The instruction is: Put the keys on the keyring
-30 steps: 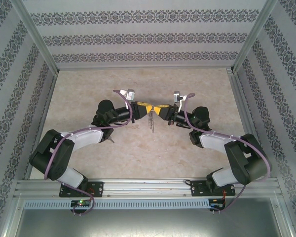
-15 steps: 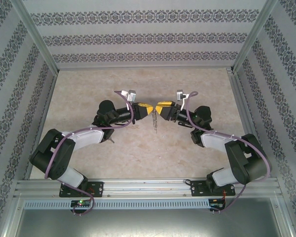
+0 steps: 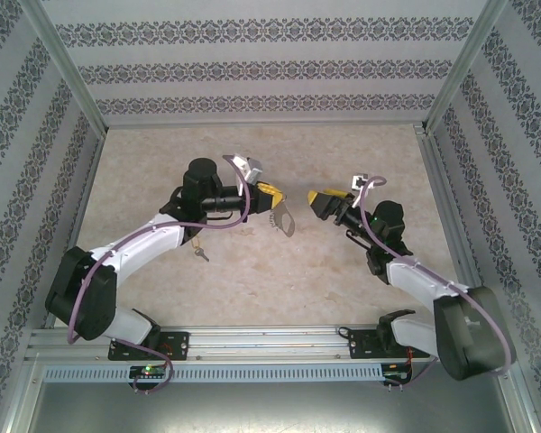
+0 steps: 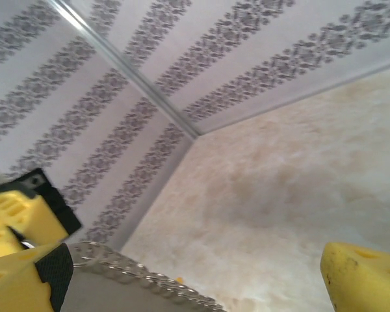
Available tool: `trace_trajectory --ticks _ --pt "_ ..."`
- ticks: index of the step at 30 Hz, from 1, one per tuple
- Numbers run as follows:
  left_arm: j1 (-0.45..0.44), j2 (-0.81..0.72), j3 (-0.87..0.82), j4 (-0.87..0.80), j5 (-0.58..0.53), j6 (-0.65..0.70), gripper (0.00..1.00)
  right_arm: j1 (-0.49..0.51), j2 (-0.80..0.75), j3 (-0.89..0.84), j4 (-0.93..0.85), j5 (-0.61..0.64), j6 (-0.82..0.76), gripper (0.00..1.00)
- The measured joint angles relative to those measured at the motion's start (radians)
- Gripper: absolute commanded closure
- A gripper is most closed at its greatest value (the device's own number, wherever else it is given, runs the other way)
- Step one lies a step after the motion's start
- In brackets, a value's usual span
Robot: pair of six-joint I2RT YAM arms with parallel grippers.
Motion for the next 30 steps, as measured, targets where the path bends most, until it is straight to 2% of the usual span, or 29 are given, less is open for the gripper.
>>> trace_trajectory --ticks 6,14,19,24,28,30 --pt "0.000 0.008 0.079 -0.232 0.033 0.170 1.00 0.000 -0.053 0.006 -0.175 0.007 -0.117 0.13" --pt "0.000 0.065 0.219 -0.481 0.110 0.330 1.00 0.012 -0.063 0.007 -0.202 -0.121 -0.180 0.26" --pt "0.000 0.096 0.245 -0.546 0.149 0.369 1.00 0.047 -0.095 0.007 -0.196 -0.171 -0.205 0.40" --pt "0.000 0.111 0.245 -0.574 0.178 0.379 1.00 0.069 -0.102 0.015 -0.188 -0.200 -0.220 0.59" --pt "0.000 0.111 0.246 -0.576 0.198 0.380 1.00 0.094 -0.095 0.042 -0.188 -0.224 -0.227 0.67" --pt "0.000 0.111 0.246 -0.576 0.208 0.380 1.00 0.105 -0.088 0.057 -0.187 -0.232 -0.230 0.68"
